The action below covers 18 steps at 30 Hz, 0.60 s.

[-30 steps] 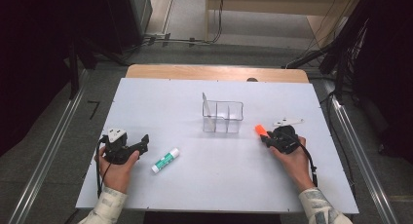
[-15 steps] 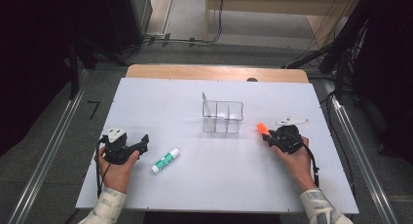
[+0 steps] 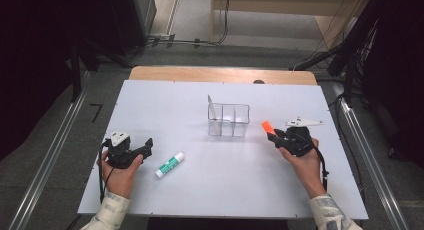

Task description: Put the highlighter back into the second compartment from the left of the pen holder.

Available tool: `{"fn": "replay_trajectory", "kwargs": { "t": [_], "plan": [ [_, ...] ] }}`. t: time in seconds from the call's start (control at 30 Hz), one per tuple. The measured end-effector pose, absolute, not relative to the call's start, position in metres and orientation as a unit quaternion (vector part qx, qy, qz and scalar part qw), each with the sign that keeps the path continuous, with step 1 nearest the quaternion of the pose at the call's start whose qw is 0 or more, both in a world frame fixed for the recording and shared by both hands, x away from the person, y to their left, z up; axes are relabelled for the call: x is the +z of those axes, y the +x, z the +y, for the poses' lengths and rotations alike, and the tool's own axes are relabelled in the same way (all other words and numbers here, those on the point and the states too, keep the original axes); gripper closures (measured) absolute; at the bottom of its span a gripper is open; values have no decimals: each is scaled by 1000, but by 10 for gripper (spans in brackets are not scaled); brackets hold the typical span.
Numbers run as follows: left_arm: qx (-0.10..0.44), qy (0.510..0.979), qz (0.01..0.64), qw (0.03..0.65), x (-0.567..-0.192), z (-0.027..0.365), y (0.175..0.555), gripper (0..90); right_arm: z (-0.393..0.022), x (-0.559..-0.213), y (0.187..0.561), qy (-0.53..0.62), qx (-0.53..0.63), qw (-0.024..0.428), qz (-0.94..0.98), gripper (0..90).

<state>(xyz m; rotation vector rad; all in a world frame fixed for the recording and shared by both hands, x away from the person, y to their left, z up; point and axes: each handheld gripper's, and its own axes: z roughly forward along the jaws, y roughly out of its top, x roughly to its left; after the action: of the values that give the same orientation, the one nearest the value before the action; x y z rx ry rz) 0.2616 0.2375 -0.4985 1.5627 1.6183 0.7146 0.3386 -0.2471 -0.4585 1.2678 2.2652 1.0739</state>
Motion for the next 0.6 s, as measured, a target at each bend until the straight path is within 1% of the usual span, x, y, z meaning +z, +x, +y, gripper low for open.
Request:
{"fn": "replay_trajectory", "kwargs": {
  "t": [0.33,0.5,0.6],
  "plan": [
    [279,611,635,382,-498,239,261,197,-238,-448,337,432,392,166,795,643],
    [277,621,626,382,-496,234,263,273,-236,-444,335,429,400,166,793,643],
    [278,623,621,385,-494,231,264,286,-234,-441,335,425,405,167,793,643]
  ]
}}
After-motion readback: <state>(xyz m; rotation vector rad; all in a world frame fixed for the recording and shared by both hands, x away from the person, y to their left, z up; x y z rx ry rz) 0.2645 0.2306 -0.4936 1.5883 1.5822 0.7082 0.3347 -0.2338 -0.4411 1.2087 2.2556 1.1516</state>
